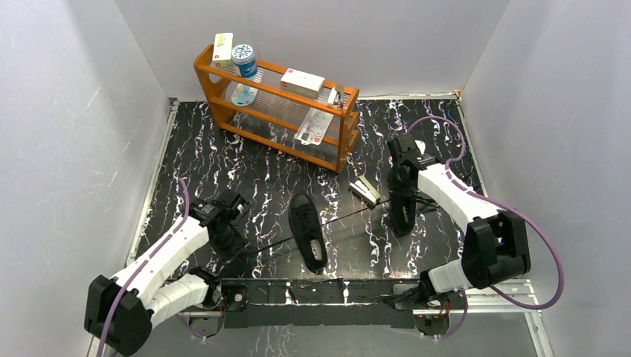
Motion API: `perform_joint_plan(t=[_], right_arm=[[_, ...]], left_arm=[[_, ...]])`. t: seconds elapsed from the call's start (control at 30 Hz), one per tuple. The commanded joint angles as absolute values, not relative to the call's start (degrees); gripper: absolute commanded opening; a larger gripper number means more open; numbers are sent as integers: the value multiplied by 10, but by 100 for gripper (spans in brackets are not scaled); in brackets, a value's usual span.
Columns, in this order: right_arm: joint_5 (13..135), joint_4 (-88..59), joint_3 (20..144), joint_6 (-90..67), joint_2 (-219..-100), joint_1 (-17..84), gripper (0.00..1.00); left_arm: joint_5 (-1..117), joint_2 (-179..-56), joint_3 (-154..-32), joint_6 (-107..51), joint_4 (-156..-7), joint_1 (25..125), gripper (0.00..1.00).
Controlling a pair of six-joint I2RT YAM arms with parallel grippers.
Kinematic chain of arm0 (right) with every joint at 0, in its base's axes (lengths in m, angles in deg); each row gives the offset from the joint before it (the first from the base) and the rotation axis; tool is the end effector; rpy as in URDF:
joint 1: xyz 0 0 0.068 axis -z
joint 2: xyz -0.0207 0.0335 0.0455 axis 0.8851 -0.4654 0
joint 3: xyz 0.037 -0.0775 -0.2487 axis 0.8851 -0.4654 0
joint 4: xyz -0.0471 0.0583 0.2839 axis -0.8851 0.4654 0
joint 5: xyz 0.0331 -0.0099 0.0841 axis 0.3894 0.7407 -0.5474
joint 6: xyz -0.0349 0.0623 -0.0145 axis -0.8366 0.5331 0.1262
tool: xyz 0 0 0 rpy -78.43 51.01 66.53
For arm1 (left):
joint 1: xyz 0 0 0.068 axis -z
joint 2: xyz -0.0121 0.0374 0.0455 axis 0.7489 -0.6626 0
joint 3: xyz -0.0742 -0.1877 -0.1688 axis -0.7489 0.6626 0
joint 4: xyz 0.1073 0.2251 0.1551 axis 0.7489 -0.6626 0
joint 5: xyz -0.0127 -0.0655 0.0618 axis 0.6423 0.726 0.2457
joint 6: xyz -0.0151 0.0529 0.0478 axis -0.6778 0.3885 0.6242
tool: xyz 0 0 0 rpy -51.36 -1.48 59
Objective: Tie the shoes
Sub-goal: Tie the shoelace on the shoe.
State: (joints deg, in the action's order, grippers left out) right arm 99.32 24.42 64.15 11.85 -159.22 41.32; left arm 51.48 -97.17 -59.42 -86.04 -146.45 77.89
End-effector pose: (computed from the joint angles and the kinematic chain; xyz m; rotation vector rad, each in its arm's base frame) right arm 0.3059 0.0970 0.1926 0.3013 2.5631 -0.0995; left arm 0.1596 -0.0919 0.1662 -1.0417 2.8561 -0.2296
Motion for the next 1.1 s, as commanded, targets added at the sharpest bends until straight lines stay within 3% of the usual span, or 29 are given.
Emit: perform_joint_plan(t=[0.0,0.17,0.4,0.63,0.87,0.93,1.0,1.07], right_arm=[[1035,233,651,79,-1591,441,0],[1025,211,634,63,-1588,459,0],[999,189,612,63,-1581,461,0],[1013,200,605,71,-1569,480,0],[875,190,620,22,-1533,479,0],[809,175,619,9,-1522,478,0],[762,175,630,-1,-1517,476,0],[744,194,646,-11,-1523,475,0]], left_arm=[[495,-1011,-595,-800,-1456,716,0],[452,-1073,-622,-769,-1473,647,0],[452,-1070,-630,-747,-1478,535,0],[468,-1088,-623,-709,-1447,502,0],[533,-1098,-639,-632,-1409,503,0],[521,-1092,-646,-635,-1424,503,19],[483,-1077,-670,-636,-1452,503,55],[470,-1048,-711,-623,-1475,503,69]])
